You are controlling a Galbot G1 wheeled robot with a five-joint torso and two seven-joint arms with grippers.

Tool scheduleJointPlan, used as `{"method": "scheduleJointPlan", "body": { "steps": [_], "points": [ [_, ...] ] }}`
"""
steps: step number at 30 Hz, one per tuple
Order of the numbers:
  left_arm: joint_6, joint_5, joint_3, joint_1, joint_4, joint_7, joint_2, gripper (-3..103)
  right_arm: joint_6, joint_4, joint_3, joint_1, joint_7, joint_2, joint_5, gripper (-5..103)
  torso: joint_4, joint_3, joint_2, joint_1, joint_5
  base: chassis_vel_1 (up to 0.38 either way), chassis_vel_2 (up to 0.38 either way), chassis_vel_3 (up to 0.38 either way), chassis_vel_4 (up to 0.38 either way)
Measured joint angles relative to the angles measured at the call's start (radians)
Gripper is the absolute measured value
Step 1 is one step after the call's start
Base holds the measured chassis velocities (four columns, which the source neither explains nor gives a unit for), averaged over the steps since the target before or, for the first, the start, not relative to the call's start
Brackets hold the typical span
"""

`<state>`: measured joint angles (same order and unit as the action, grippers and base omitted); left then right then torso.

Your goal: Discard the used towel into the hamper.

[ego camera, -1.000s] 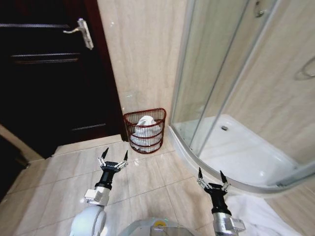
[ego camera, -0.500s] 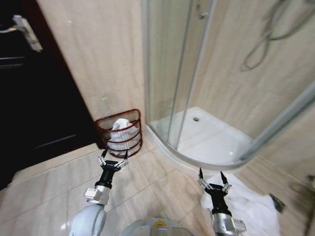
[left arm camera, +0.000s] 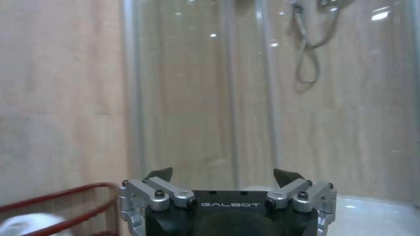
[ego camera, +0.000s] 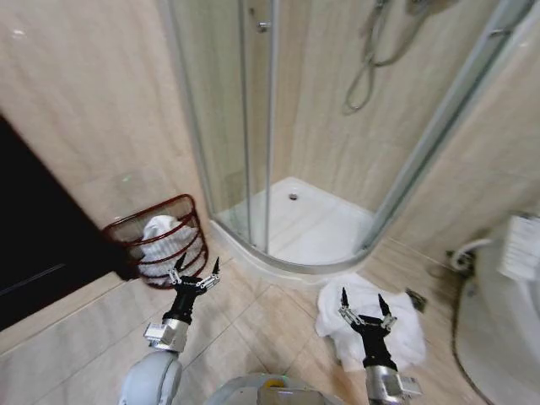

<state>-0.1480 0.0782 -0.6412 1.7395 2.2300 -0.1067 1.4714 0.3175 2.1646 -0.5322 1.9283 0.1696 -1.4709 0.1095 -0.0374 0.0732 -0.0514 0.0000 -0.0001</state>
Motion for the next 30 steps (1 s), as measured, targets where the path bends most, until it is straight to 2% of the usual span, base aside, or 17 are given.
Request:
{"method": "scheduleJointPlan", "body": {
  "steps": [6, 17, 30],
  "points": [
    [-0.028, 0.016, 0.000, -0.005, -0.011, -0.010, 0.001, 100, -0.007, 0.001, -0.001, 0.003, 0.006, 0.001, -0.001, 100, 0.0001, 0.000, 0.000, 0.000, 0.0001, -0.120, -0.107, -0.108, -0.116],
    [-0.038, 0.018, -0.004, 0.001, -0.012, -0.011, 0.001, 100, -0.022, 0.004, -0.003, 0.001, 0.006, 0.003, -0.002, 100, -0.0004, 0.000, 0.000, 0.000, 0.0000, -0.021, -0.017, -0.021, -0.021],
    [-0.050, 0.019, -0.005, 0.008, -0.013, -0.013, 0.002, 100, -0.032, -0.040, -0.023, -0.022, -0.005, 0.008, 0.022, 100, -0.0001, 0.000, 0.000, 0.000, 0.0006, -0.139, -0.121, 0.128, 0.125]
  ]
}}
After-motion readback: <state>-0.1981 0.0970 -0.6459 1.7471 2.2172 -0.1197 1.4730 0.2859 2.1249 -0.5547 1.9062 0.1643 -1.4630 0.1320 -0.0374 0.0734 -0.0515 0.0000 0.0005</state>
